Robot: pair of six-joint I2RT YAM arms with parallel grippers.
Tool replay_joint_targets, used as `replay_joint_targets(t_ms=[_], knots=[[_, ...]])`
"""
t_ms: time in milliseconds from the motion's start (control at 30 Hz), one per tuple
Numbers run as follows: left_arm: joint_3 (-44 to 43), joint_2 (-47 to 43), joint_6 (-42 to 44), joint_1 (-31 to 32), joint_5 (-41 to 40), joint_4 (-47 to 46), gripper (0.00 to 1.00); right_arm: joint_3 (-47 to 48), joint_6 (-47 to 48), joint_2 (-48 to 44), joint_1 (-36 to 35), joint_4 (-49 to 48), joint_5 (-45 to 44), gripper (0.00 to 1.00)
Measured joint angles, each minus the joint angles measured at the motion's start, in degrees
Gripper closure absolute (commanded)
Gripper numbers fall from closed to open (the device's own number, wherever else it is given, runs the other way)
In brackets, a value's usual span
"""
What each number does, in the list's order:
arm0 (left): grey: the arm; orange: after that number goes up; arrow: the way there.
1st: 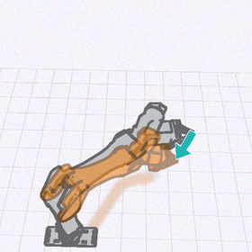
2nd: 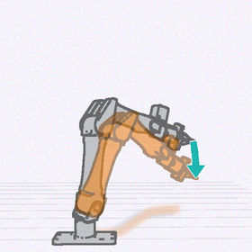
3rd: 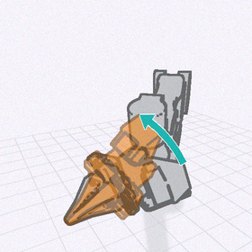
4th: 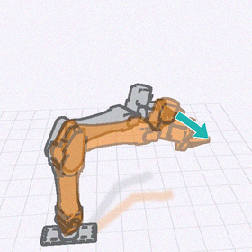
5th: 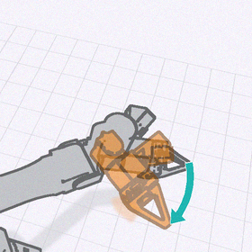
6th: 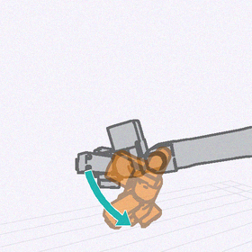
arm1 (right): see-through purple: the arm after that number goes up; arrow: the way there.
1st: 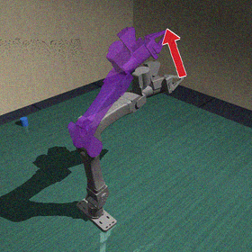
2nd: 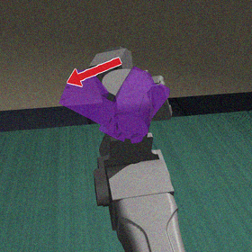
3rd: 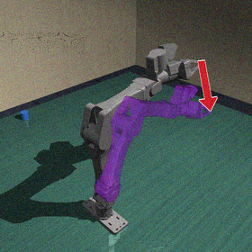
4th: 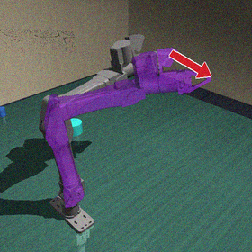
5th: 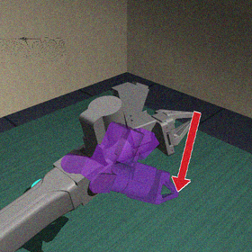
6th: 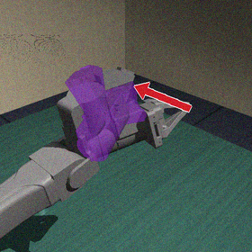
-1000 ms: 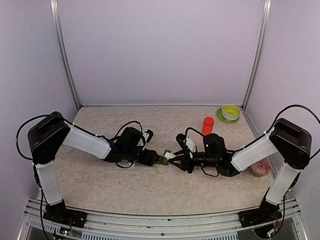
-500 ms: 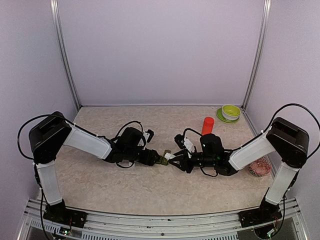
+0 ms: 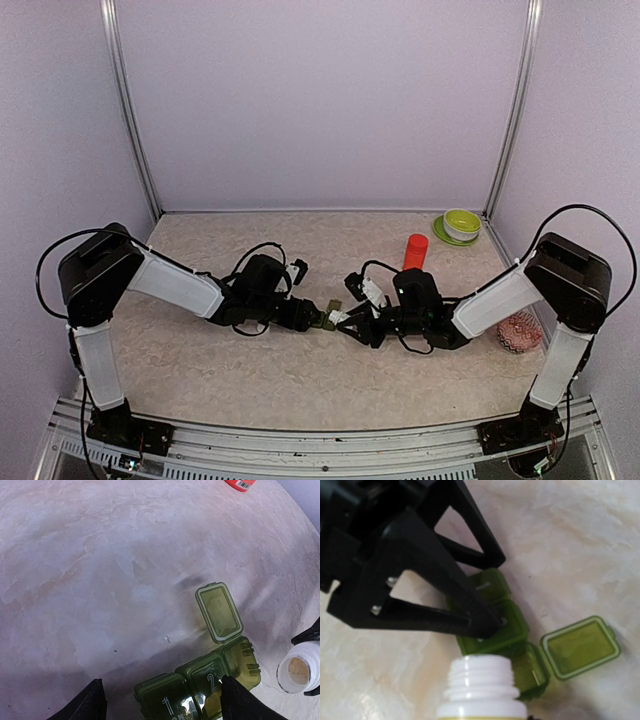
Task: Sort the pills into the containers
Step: Pour the pill into the compartment of the pill container.
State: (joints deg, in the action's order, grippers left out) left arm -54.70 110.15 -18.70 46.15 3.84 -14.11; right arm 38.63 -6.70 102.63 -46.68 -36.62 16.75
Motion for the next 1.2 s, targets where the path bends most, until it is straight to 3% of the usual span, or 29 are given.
replay_joint_targets(t_ms=[1200], knots=[[0.00,0.13,-0.15,-0.37,0.70,-0.04,0.25,8.68,-0.20,1.53,0.00,17.97,-1.42,0.86]])
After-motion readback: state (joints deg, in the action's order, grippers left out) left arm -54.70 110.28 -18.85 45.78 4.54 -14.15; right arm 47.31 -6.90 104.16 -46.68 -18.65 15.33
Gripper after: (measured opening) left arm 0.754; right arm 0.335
